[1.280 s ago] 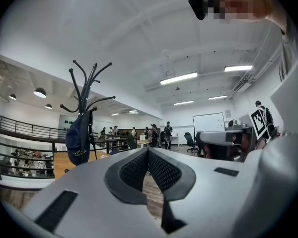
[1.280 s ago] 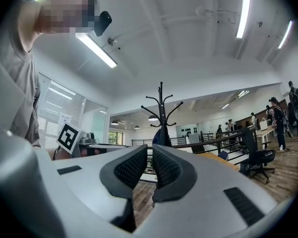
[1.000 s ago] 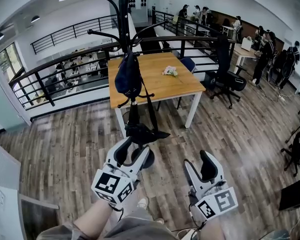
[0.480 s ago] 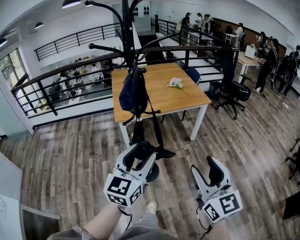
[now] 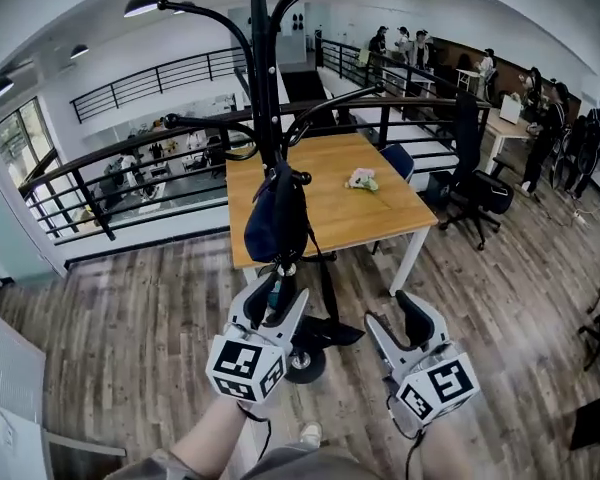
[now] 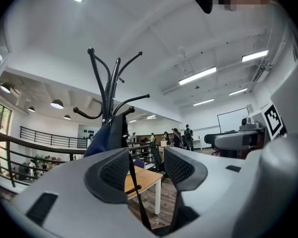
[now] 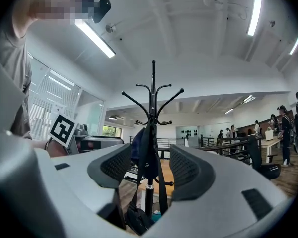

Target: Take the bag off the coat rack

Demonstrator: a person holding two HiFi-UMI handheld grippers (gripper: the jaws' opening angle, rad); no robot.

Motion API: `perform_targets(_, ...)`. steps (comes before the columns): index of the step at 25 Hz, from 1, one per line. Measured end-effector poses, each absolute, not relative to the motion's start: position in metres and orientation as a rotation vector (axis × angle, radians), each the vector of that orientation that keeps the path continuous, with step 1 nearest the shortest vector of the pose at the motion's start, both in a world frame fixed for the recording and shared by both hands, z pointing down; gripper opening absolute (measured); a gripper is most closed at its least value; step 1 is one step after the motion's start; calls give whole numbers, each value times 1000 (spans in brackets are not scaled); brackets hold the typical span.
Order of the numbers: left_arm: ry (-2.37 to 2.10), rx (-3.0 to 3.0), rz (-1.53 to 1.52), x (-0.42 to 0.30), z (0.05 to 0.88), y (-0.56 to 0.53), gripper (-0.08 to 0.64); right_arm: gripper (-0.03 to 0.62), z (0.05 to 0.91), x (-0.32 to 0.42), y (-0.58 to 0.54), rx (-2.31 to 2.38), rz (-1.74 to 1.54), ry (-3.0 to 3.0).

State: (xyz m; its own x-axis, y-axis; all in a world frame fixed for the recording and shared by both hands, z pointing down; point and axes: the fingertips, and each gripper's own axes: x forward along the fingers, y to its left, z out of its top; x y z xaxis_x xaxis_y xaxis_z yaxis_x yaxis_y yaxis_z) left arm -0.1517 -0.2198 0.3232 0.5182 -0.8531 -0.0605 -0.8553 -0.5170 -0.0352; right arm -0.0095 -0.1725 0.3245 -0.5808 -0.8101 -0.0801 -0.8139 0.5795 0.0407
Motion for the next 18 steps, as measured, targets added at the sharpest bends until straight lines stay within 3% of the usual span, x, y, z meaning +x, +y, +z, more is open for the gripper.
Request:
perform_targets(7, 1455, -2714, -18, -164, 326, -296, 224, 244, 314, -49, -260, -1312, 123, 2762)
perform_targets(18, 1487, -2769, 17, -170, 355, -350, 224, 244, 366, -102, -353, -1303, 18, 2891)
